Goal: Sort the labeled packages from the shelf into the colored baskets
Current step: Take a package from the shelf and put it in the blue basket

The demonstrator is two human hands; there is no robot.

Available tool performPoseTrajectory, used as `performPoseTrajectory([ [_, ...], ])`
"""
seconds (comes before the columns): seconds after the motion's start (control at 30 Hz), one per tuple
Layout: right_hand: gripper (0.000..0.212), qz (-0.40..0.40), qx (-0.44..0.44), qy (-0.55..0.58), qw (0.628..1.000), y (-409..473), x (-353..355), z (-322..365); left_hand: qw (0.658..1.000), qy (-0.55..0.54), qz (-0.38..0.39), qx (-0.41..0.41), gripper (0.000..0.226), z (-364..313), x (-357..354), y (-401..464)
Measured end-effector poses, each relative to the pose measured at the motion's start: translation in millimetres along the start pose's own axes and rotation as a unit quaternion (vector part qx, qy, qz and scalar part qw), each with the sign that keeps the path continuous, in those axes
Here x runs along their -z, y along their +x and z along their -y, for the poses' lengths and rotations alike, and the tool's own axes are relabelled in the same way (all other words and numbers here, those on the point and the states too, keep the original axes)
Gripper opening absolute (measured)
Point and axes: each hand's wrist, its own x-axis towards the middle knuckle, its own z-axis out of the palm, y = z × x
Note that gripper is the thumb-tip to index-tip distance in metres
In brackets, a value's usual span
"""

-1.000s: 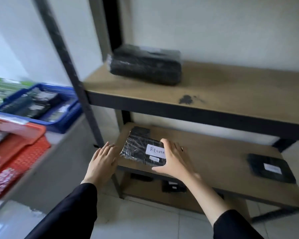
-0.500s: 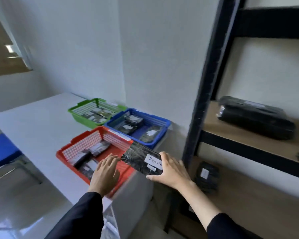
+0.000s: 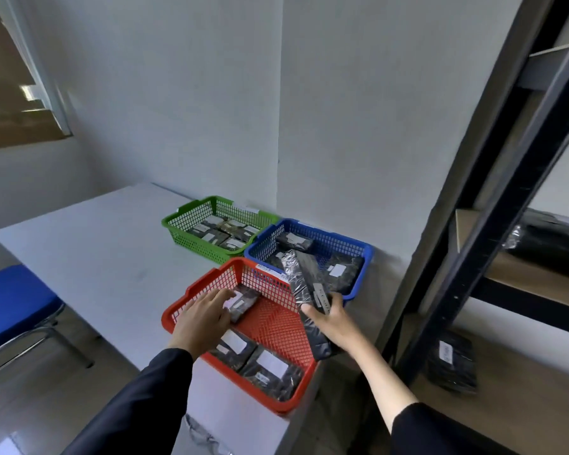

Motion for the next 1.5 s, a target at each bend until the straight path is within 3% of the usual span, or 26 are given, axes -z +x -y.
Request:
performPoseTrajectory([
  [0.2,0.091,0.025,-0.032,0.124,0.991,58,7,15,0.999,0.005,0.041,-0.027,0.032,26,-7,62],
  [0.4,0.066,-0.071,-0.035,0.180,0.980,125,18,25,0.995,-0.019,0.062,-0.071,0.030,46,-25,128],
  [0.53,0.032,-0.023,-0.137,0.247,0.959,158,16,26,0.994,-0.040,0.074,-0.070,0.026,61,-46,158],
  [0.6,0.034,0.007,-0.186,0.306,0.934,170,14,24,0.993,-0.049,0.086,-0.067,0.026,66,-53,172],
  [0.77,0.042,-0.059,-0.190,0.406,0.892,208,-1,25,0.990,-0.044,0.122,-0.062,0.034,81,-74,215],
  [0.9,0.079,-0.083,-0.172,0.348,0.918,231,-14,24,0.985,-0.044,0.148,-0.076,0.039,89,-90,257],
  [1.07,0.068,-0.182,-0.209,0.203,0.939,253,-26,39,0.977,-0.072,0.168,-0.113,0.048,92,-120,298],
  [1.2,0.069,-0.230,-0.258,0.021,0.938,279,-44,41,0.972,-0.097,0.182,-0.114,0.057,91,-143,326],
  [1.37,0.076,-0.223,-0.297,0.009,0.929,296,-69,32,0.963,-0.113,0.213,-0.121,0.069,84,-169,338],
  [1.5,0.077,-0.250,-0.315,-0.079,0.912,297,-83,25,0.966,-0.127,0.187,-0.127,0.066,86,-179,336],
])
